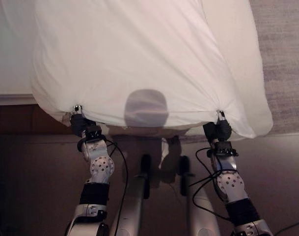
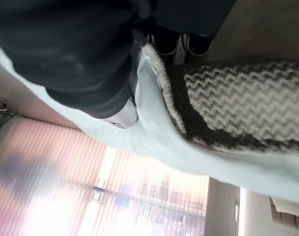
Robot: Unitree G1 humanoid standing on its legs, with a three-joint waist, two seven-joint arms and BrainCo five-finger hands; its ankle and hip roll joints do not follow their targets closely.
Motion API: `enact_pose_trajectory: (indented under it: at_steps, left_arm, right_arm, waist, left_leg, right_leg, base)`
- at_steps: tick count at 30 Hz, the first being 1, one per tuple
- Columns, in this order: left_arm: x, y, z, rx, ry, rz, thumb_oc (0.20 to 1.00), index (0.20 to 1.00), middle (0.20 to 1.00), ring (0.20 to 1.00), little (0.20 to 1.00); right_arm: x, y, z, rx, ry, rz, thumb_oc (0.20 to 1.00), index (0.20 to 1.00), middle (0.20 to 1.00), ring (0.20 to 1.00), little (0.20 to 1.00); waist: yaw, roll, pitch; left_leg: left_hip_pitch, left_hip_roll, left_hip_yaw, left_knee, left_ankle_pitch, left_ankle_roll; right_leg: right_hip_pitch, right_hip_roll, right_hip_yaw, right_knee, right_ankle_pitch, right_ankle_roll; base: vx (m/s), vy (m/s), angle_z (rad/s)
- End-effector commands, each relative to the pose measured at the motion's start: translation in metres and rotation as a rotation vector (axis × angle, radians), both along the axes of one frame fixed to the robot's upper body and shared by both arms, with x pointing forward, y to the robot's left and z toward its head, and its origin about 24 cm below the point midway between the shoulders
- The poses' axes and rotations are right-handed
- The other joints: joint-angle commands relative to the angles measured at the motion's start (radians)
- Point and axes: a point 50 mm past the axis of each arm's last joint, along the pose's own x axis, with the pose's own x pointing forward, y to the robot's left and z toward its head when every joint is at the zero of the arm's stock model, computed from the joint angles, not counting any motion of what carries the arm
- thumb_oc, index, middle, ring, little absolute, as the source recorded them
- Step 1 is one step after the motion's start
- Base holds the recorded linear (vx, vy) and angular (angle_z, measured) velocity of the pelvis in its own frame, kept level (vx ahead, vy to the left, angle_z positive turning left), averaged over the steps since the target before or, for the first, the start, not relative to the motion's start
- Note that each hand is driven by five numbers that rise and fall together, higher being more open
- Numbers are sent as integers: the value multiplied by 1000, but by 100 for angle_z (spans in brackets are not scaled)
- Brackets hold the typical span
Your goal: Make the bed
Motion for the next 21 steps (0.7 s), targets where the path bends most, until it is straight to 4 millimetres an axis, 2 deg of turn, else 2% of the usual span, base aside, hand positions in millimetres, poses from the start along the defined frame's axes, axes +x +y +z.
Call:
enact_pose_trajectory:
  at_steps: [1,2,4,5,6,7,8,9,10,11,12,13,15,16,17,18,19,20,21]
  left_arm:
    - [-14,21,31,130,-112,89,200,200,200,200,200]
    - [-14,19,29,142,-94,86,200,200,200,200,200]
    - [-15,12,18,110,-70,63,200,200,200,200,200]
    - [-16,11,18,109,-69,62,200,200,200,200,200]
    - [-16,9,13,54,-67,66,200,200,200,200,200]
    - [-16,9,13,53,-67,66,200,200,200,200,200]
    - [-15,6,10,48,-57,56,200,200,200,200,200]
    - [-16,4,8,41,-57,44,200,200,200,200,200]
    - [-18,6,3,23,-38,54,200,200,200,200,200]
    - [-18,5,3,23,-37,54,200,200,200,200,200]
    - [-19,6,2,-6,-29,67,200,200,200,200,200]
    - [-19,6,2,-6,-30,68,200,200,200,200,200]
    - [-21,9,4,24,-33,75,200,200,200,200,200]
    - [-23,11,10,41,-52,89,200,200,200,200,200]
    - [-24,15,14,54,-60,107,200,200,200,200,200]
    - [-26,20,19,69,-74,134,200,200,200,200,200]
    - [-26,21,19,70,-74,135,200,200,200,200,200]
    - [-26,21,23,81,-90,139,200,200,200,200,200]
    - [-25,18,25,89,-96,129,200,200,200,200,200]
  right_arm:
    - [-5,-11,6,4,-77,-72,200,200,200,200,200]
    - [-6,-14,0,-7,-58,-77,200,200,200,200,200]
    - [-10,-20,-8,-12,-25,-85,200,200,200,200,200]
    - [-10,-21,-8,-13,-24,-85,200,200,200,200,200]
    - [-9,-25,-9,-24,-11,-102,200,200,200,200,200]
    - [-9,-25,-9,-25,-11,-102,200,200,200,200,200]
    - [-10,-30,-12,-24,2,-119,200,200,200,200,200]
    - [-9,-33,-12,-30,4,-123,200,200,200,200,200]
    - [-7,-34,-10,-42,3,-121,200,200,200,200,200]
    - [-7,-34,-10,-42,3,-121,200,200,200,200,200]
    - [-7,-36,-11,-51,19,-128,200,200,200,200,200]
    - [-7,-36,-11,-51,18,-128,200,200,200,200,200]
    - [-5,-36,-9,-50,10,-129,200,200,200,200,200]
    - [-4,-34,-9,-51,12,-122,200,200,200,200,200]
    - [-3,-32,-8,-45,10,-117,200,200,200,200,200]
    - [-2,-30,-9,-37,10,-106,200,200,200,200,200]
    - [-1,-29,-9,-36,10,-105,200,200,200,200,200]
    - [-2,-28,-10,-28,13,-101,200,200,200,200,200]
    - [-2,-28,-10,-30,14,-100,200,200,200,200,200]
  waist:
    - [-33,-37,-92]
    - [-36,-28,-94]
    - [-43,1,-103]
    - [-43,3,-104]
    - [-47,21,-107]
    - [-47,23,-106]
    - [-49,25,-94]
    - [-49,26,-86]
    - [-41,26,-82]
    - [-41,26,-82]
    - [-52,21,-85]
    - [-53,20,-87]
    - [-48,7,-95]
    - [-34,1,-99]
    - [-29,1,-101]
    - [-16,2,-102]
    - [-18,0,-103]
    - [-15,7,-111]
    - [-16,15,-111]
  left_leg:
    - [41,-24,16,-37,-52,-68]
    - [53,-35,7,-38,-55,-65]
    - [36,-44,17,-7,-59,-64]
    - [34,-44,17,-5,-60,-64]
    - [14,-36,51,48,-58,-88]
    - [10,-34,51,58,-62,-89]
    - [-8,-19,72,153,-53,-123]
    - [-22,0,80,189,-49,-139]
    - [-27,-1,38,222,-60,-136]
    - [-27,-1,37,224,-61,-135]
    - [-33,56,39,221,-83,-115]
    - [-38,56,39,220,-79,-116]
    - [-30,132,-5,157,-50,-108]
    - [-16,162,-88,77,0,-117]
    - [9,193,-137,2,40,-124]
    - [24,270,-210,-107,117,-152]
    - [36,274,-210,-137,133,-156]
    - [57,334,-190,-225,179,-178]
    - [68,343,-150,-241,181,-188]
  right_leg:
    - [97,86,14,-227,142,23]
    - [97,106,53,-220,140,11]
    - [116,74,68,-248,148,3]
    - [117,74,68,-252,150,3]
    - [138,56,64,-281,152,3]
    - [140,57,63,-285,154,3]
    - [164,48,55,-284,145,-3]
    - [172,45,47,-277,141,-12]
    - [174,50,52,-247,125,-22]
    - [173,50,51,-245,123,-22]
    - [171,37,56,-222,108,-22]
    - [167,37,56,-222,112,-22]
    - [159,15,63,-216,102,-19]
    - [147,19,79,-197,92,-19]
    - [131,26,83,-169,78,-24]
    - [109,32,104,-127,57,-19]
    - [105,33,102,-121,54,-22]
    - [96,13,104,-95,36,-6]
    - [95,-5,96,-91,34,8]
  base:
    - [51,44,7]
    - [44,30,26]
    - [18,20,42]
    - [-28,-29,11]
    - [-27,-32,-10]
    - [-38,-90,5]
    - [-35,-93,25]
    - [-46,-135,43]
    - [-34,-78,54]
    - [-31,-85,30]
    - [-28,-43,2]
    - [-30,-31,0]
    - [12,63,23]
    - [33,118,18]
    - [15,261,-4]
    - [3,195,-21]
    - [13,421,-32]
    - [24,403,-18]
    - [24,421,-21]
